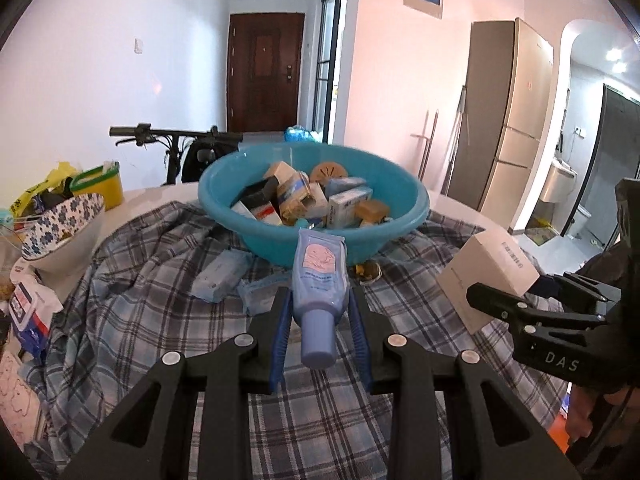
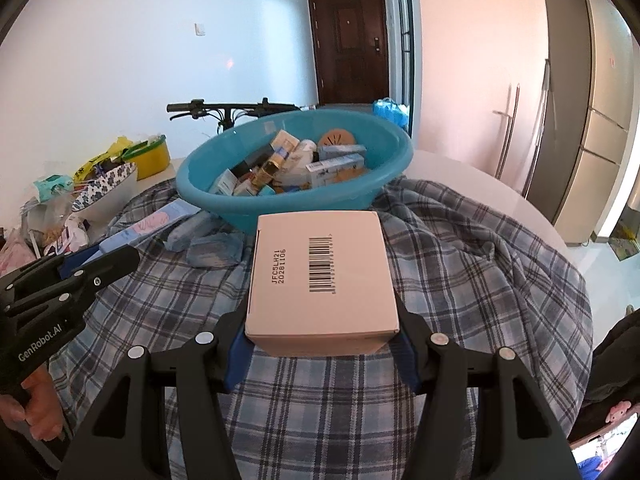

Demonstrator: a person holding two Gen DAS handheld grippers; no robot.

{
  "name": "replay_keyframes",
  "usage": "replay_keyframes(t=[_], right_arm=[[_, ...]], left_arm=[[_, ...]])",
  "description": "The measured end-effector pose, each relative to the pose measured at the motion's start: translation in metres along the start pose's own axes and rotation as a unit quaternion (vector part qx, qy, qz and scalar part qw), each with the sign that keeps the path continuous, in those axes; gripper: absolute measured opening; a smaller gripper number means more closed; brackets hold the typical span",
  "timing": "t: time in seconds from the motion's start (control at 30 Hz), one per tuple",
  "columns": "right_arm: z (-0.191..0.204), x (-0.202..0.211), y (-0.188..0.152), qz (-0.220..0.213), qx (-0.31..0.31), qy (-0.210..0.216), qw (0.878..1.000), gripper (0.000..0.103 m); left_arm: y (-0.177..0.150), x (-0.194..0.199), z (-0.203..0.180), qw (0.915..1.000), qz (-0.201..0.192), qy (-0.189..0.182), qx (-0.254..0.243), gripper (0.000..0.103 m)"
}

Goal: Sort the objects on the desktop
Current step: 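Lift the lotion tube with the left gripper off the cloth, then carry the lotion tube over the turquoise basin while the right gripper carries the box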

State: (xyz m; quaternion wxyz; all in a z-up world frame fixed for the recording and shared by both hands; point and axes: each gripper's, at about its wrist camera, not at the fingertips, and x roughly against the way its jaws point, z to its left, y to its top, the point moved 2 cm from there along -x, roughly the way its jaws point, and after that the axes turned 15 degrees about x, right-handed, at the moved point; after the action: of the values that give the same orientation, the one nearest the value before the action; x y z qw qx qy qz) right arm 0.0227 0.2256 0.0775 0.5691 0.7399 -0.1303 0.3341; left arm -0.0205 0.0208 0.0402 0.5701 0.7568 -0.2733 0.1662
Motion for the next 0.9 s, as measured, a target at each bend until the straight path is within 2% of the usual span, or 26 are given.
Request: replay_keyframes(t=[0.43,0.73,0.9], right_arm=[[0.0,0.036,0.043,-0.064,0.031,-0.034,0.997,0.058],[-0.002,0.061,0.087,-0.129,0.054,-0.061,0.988,0.058],[-0.002,0.065,0.103,-0.149,0.053,-0.062,0.985,0.058]], left_arm=[[0.062,0.048,-0.012,0.9957,-0.092,0.0,-0.012,0.031],[0.111,0.062,-0.023,0.9904,-0.138,-0.003,-0.011,0.031],[0.128,0.063,-0.027,0.988,-0.154,-0.008,-0.014,0.031]])
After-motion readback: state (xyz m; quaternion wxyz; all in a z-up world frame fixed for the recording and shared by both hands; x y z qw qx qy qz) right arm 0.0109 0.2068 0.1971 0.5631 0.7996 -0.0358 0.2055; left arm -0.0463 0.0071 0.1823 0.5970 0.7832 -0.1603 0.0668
